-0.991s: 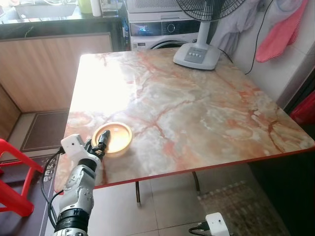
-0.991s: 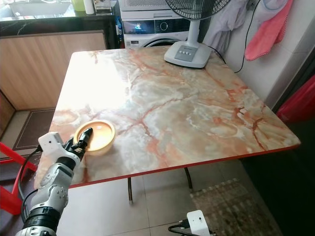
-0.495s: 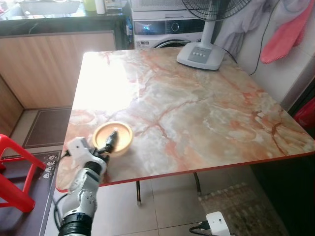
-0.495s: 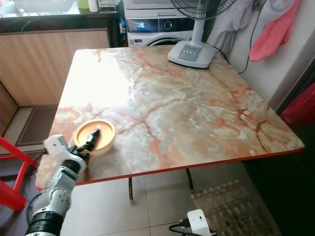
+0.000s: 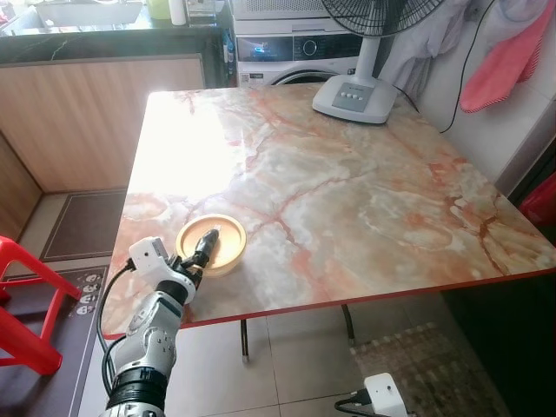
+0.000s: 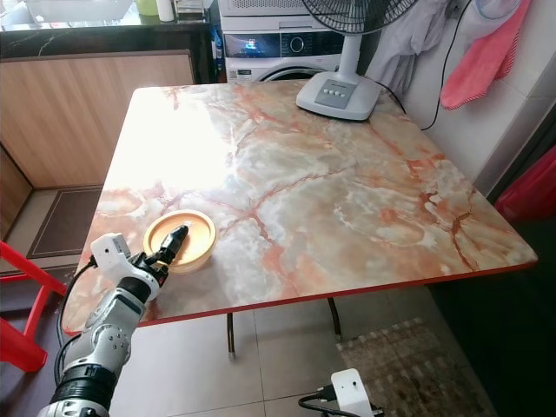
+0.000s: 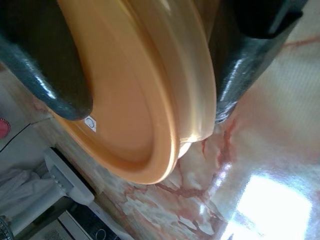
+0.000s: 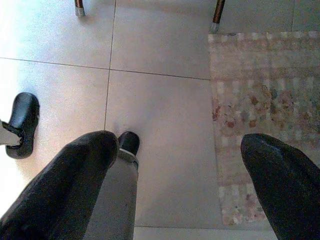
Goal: Restocking fridge
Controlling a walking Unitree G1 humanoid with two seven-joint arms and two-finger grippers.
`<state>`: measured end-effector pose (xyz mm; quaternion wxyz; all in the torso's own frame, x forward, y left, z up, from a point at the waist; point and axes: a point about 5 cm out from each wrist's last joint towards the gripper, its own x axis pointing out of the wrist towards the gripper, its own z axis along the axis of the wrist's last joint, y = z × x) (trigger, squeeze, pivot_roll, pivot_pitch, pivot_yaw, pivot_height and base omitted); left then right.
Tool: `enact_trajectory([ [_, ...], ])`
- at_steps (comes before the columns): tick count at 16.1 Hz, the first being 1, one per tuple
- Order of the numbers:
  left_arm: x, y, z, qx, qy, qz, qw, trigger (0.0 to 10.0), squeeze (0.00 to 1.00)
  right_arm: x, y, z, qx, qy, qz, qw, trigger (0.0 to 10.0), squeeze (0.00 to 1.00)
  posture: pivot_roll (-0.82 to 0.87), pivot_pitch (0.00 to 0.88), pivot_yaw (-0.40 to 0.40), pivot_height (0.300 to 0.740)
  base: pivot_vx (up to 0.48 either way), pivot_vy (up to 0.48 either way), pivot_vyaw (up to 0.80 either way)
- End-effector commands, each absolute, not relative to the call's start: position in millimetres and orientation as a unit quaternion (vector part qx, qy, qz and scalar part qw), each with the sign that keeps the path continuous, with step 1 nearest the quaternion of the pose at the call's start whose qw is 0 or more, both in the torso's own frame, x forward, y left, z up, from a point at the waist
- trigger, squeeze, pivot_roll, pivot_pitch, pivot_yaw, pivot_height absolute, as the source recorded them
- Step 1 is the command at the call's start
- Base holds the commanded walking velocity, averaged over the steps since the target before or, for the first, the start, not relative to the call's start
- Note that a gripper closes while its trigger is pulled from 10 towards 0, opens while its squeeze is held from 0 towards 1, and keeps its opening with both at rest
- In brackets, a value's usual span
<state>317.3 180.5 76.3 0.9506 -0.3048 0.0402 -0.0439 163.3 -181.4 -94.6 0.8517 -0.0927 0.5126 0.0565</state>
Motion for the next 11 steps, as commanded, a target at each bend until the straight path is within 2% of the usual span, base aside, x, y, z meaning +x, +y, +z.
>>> enact_trajectory([
  [1,318.5,181.7,76.3,-0.295,0.041,-0.042,0.954,0.0,0.00,167.3,-181.3,-92.8,-0.091,0.505,0.054,0.857,10.0,0.00,0.05,0.000,-0.030,0.740,0.000,0.000,0.00],
  [11,320.5,184.6,76.9,-0.277,0.028,-0.032,0.960,0.0,0.00,170.2,-180.2,-91.6,-0.095,0.502,0.058,0.858,10.0,0.00,0.05,0.000,-0.031,0.740,0.000,0.000,0.00],
])
